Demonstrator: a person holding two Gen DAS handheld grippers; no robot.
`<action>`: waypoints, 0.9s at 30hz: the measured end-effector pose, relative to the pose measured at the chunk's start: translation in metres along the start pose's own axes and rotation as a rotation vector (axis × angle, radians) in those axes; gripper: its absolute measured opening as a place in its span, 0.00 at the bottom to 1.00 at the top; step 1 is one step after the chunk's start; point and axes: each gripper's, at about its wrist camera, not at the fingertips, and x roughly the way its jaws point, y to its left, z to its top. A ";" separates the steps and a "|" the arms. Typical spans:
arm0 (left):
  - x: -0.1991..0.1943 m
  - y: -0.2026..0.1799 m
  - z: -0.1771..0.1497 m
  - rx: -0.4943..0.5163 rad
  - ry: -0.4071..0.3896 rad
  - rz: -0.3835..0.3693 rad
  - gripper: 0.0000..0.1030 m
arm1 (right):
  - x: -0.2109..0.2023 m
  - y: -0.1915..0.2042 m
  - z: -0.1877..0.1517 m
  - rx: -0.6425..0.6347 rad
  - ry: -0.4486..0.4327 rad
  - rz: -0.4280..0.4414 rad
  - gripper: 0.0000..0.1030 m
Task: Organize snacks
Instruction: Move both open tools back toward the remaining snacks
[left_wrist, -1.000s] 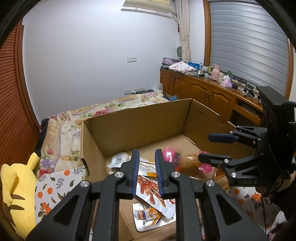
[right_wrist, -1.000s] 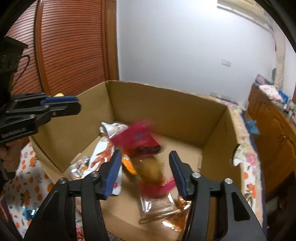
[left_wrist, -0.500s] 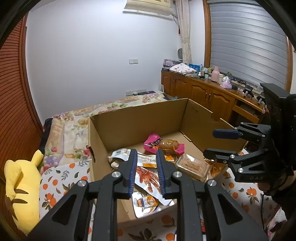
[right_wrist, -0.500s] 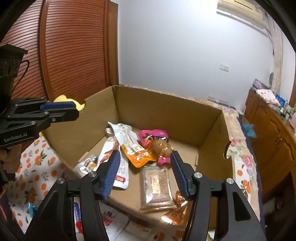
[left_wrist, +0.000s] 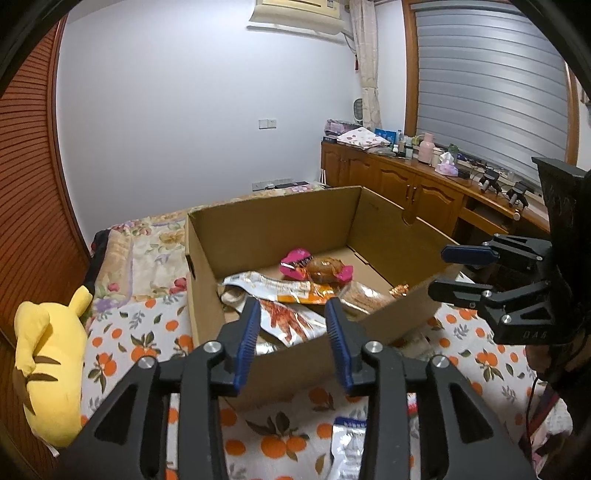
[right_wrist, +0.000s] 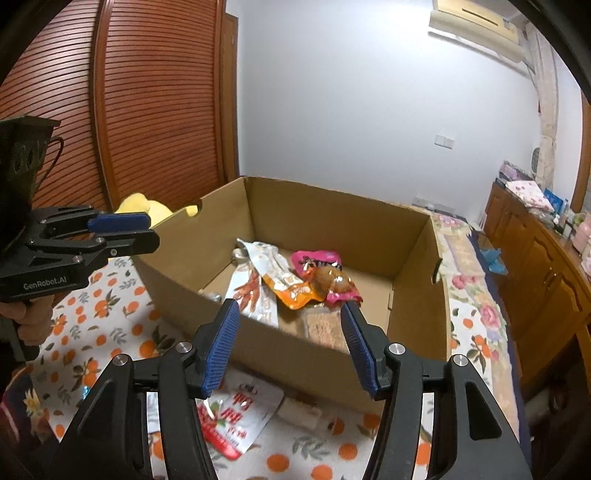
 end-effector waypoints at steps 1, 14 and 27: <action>-0.002 -0.001 -0.004 -0.001 0.003 -0.003 0.43 | -0.003 0.001 -0.003 0.002 0.001 -0.001 0.57; 0.000 -0.023 -0.066 0.009 0.108 -0.049 0.70 | -0.008 0.022 -0.045 0.032 0.052 0.007 0.58; 0.021 -0.046 -0.104 0.050 0.236 -0.095 0.70 | 0.022 0.032 -0.077 0.056 0.146 0.036 0.58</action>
